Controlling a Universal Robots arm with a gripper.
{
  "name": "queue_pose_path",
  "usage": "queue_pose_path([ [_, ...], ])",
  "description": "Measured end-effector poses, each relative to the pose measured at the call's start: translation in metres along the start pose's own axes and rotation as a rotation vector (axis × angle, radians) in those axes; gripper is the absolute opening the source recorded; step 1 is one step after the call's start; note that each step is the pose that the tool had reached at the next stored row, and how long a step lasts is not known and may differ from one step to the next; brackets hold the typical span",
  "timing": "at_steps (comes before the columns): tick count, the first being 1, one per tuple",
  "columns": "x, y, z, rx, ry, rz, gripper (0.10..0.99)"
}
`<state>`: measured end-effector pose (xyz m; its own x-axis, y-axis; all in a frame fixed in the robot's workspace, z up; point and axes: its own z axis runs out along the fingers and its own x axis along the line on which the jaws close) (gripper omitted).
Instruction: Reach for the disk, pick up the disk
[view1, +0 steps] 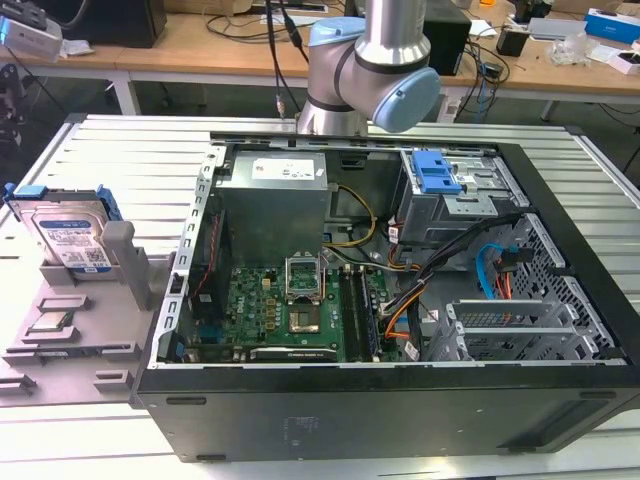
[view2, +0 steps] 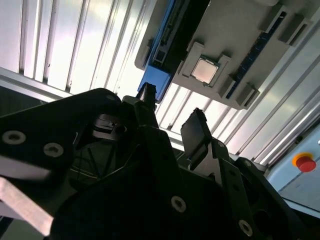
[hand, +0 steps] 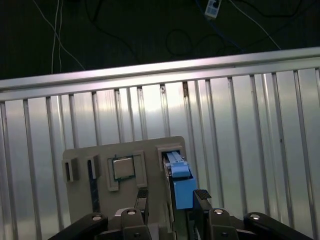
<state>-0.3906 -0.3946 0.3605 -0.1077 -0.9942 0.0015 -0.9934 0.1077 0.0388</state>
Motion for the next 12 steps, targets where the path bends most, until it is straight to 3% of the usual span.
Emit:
queue_pose_path([
  [12, -0.0027, -0.0032, 0.0073, -0.001, 0.0002, 0.0, 0.482],
])
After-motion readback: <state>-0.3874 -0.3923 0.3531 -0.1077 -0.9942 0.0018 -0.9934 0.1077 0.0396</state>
